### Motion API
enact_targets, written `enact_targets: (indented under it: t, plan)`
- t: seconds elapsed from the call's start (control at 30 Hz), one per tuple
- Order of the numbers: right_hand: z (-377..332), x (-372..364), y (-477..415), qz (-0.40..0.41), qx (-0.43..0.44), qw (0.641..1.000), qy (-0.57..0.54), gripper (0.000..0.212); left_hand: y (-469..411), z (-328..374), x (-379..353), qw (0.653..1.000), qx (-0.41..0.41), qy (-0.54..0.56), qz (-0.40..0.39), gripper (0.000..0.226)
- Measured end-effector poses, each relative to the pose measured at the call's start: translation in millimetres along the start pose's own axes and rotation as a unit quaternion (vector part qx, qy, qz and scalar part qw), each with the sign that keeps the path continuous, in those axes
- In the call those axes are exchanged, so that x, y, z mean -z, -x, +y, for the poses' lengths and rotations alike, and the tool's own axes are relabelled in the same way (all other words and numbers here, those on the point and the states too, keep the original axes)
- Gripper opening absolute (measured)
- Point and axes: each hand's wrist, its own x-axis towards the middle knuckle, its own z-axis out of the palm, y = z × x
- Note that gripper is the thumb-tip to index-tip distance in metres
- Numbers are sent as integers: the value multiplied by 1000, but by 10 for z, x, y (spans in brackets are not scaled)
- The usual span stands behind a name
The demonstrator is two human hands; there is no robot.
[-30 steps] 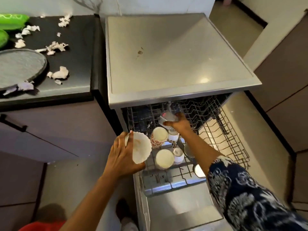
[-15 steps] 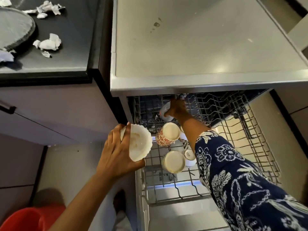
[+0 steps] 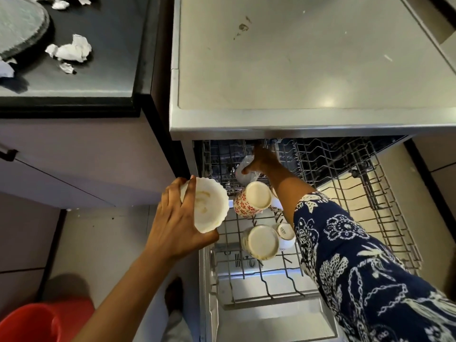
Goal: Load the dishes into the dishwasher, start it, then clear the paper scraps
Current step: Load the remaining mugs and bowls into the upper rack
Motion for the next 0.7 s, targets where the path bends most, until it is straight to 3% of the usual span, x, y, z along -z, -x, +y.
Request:
enact_targets:
  t: [0.13,0.2,0.3,0.37,0.47,0.57,0.7]
  plan:
    - [84,-26,99,-48,4,998,-42,100,-27,18,-13,1000,-2,5,-4,115]
    - [74,46,206,-36,13,995,-91,94,-37,31,-9,1000,-1,9,-10,116]
    - [160,83,487,69,10,967,-246,43,-28,64,24,1000,-3,13,-21,117]
    - [227,116,880,124,-4,904,-409,3,1,132,57,999,-19,22,-20,116]
    - [278,65,1627,30,-54,790,-609,11,79,342,89,997,-54,50,-26,115]
    - [366,-75,2281,-69,-59,692,-716,15,170,665,80,990,-103,84,-44,118]
    - [604,-128,2720,-140,-54,530,-835,32,259,1137,-32,979,-165,100,-66,115]
